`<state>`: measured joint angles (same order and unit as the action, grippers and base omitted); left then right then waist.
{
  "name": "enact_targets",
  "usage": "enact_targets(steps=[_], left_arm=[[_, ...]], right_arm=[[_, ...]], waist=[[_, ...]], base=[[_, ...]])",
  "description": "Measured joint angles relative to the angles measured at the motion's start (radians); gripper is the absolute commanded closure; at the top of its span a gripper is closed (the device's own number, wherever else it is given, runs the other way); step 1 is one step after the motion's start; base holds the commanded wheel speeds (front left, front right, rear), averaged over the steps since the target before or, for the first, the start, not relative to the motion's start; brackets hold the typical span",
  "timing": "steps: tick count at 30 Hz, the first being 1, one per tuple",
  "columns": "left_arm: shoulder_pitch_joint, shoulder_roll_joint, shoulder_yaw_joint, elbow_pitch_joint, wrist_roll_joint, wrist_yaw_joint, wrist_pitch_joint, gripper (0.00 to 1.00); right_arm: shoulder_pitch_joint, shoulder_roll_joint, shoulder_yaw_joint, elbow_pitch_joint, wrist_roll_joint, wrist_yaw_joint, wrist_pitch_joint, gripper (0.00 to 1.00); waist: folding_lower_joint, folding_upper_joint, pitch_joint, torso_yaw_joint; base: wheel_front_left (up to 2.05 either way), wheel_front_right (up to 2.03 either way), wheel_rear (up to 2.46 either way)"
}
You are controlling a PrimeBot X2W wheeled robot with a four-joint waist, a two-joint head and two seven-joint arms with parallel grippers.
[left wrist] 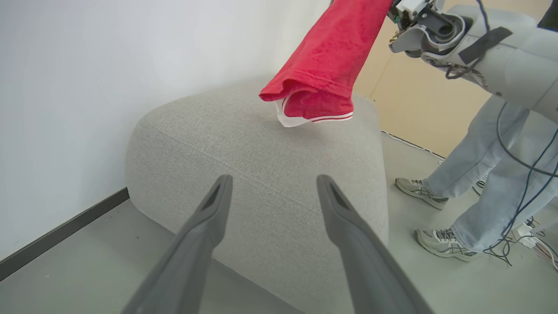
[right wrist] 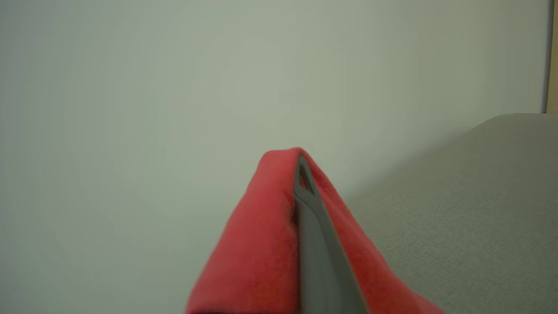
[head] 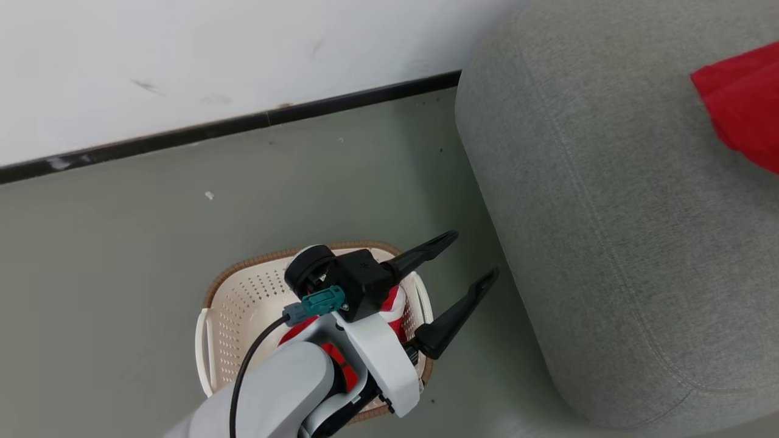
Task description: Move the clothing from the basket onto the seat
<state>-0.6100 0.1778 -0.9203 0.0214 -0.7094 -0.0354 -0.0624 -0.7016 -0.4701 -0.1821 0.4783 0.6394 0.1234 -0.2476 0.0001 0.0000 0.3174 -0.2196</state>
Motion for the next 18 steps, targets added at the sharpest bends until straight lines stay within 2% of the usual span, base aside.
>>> enact_targets(steps=[12, 18], left_arm=[[-0.058, 0.009, 0.000, -0.034, 0.017, 0.006, 0.019, 0.00], [-0.098, 0.010, 0.005, -0.038, 0.026, -0.003, 0.022, 0.00]], right_arm=[[-0.046, -0.017, 0.050, 0.119, -0.015, 0.000, 0.000, 1.00], [-0.038, -0.050, 0.130, 0.184, -0.027, 0.000, 0.024, 1.00]], waist=[[0.0000, 0.0000, 0.107, 0.042], [0.0000, 0.0000, 0.158, 0.058]], base=[[0.00, 0.00, 0.00], [0.00, 0.00, 0.00]])
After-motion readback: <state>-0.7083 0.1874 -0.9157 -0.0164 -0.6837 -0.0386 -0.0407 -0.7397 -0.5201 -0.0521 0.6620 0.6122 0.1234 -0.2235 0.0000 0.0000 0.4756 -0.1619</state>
